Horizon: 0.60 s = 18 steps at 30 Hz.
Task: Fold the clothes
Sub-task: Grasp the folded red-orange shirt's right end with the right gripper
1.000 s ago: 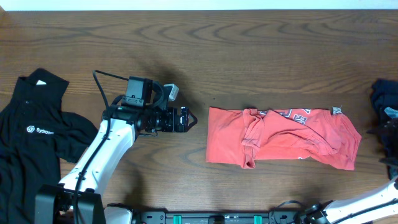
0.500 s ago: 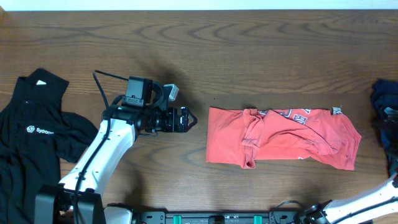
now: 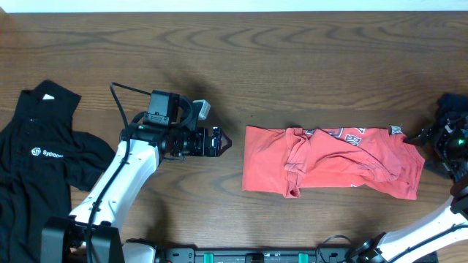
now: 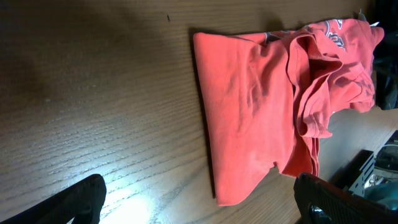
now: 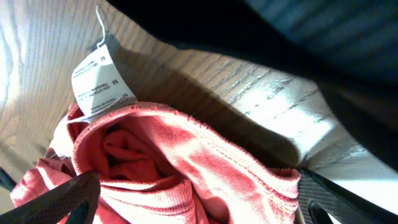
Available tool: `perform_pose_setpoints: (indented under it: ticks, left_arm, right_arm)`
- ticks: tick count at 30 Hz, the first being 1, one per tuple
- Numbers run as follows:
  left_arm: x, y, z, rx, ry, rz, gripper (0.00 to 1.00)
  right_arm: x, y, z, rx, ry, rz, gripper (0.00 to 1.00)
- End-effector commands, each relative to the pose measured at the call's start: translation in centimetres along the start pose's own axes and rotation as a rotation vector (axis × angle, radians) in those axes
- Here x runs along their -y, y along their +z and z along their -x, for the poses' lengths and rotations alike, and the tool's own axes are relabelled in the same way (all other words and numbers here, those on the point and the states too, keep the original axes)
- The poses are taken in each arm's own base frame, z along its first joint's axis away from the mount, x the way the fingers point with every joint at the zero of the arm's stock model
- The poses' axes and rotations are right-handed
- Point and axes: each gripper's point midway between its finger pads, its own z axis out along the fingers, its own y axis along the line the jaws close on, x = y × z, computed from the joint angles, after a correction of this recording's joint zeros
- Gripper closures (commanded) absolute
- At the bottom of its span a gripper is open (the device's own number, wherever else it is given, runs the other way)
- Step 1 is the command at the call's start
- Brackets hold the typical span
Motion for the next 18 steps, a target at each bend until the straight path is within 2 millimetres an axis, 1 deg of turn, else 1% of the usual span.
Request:
perform_pose_setpoints:
  ticks: [1, 4, 8, 15, 18]
  left_arm:
    - [0.2, -0.2, 0.3, 0.009, 0.022, 0.008, 0.02]
    - [0.2, -0.2, 0.3, 0.006, 0.021, 0.009, 0.02]
    - [0.2, -0.2, 0.3, 0.006, 0.02, 0.009, 0.02]
    - [0.2, -0.2, 0.3, 0.006, 0.02, 0.009, 0.02]
    - [0.2, -0.2, 0.3, 0.006, 0.02, 0.009, 0.02]
  right_arm:
    - [1.0, 2.2, -1.7, -0.057, 0.018, 0.009, 0.04]
    - [0.6, 3.0, -2.2, -0.059, 0.008, 0.046, 0.09]
    - [0.4, 4.1, -2.8, -0.072, -0.004, 0.05, 0.07]
    - [-1.8, 5.2, -3.2, -0.101, -0.064, 0.067, 0.07]
    - [-2.7, 5.6, -3.4, -0.114, -0.109, 0.069, 0.06]
